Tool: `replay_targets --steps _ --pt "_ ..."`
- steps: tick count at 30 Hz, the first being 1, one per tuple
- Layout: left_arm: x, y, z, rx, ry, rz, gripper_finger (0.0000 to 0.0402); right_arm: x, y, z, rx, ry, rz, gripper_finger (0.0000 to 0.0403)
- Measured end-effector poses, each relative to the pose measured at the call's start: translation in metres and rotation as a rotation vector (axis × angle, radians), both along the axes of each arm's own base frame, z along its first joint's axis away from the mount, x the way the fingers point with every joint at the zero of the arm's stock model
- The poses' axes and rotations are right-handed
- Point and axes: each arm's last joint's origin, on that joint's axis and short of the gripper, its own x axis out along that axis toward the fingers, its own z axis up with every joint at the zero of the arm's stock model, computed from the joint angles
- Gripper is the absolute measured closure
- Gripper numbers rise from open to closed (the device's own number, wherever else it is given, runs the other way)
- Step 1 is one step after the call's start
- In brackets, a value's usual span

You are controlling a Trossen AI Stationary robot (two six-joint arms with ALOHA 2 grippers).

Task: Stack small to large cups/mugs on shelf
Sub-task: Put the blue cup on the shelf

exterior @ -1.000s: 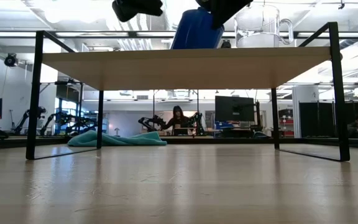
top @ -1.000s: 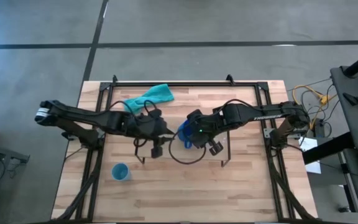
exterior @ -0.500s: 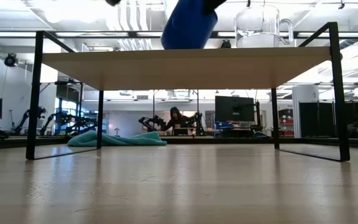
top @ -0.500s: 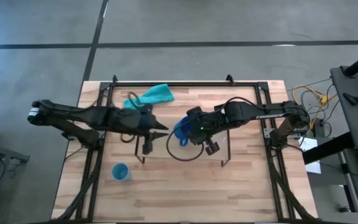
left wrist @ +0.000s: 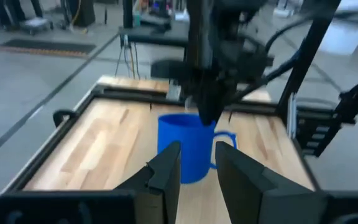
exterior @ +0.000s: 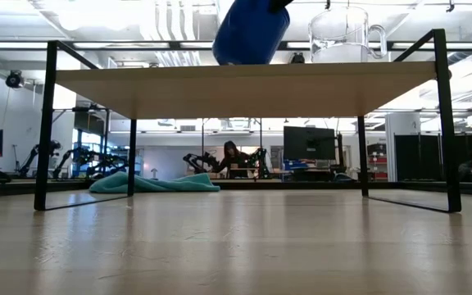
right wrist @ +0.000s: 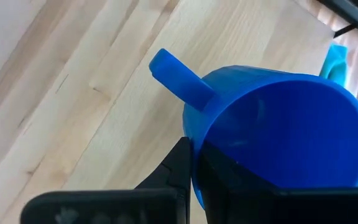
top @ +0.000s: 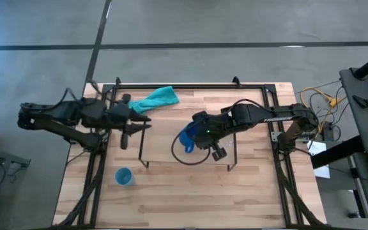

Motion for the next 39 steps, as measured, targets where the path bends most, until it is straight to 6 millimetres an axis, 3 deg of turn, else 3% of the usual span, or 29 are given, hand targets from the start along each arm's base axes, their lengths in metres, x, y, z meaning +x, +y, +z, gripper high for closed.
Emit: replay_targets --steps 8,28,39 --pt "-0.025 0.004 0.01 0.135 -0.065 -0.027 0.0315 0.002 0.001 -0.005 0.034 0.023 -0.009 0.039" --pt "-0.053 0.01 0.029 0.124 -0.213 0.036 0.0315 0.006 0.004 -0.013 0.108 0.063 -0.01 0.039" --pt "-0.091 0.016 0.035 0.105 -0.321 0.046 0.0315 0.007 0.005 -0.015 0.11 0.074 -0.017 0.039"
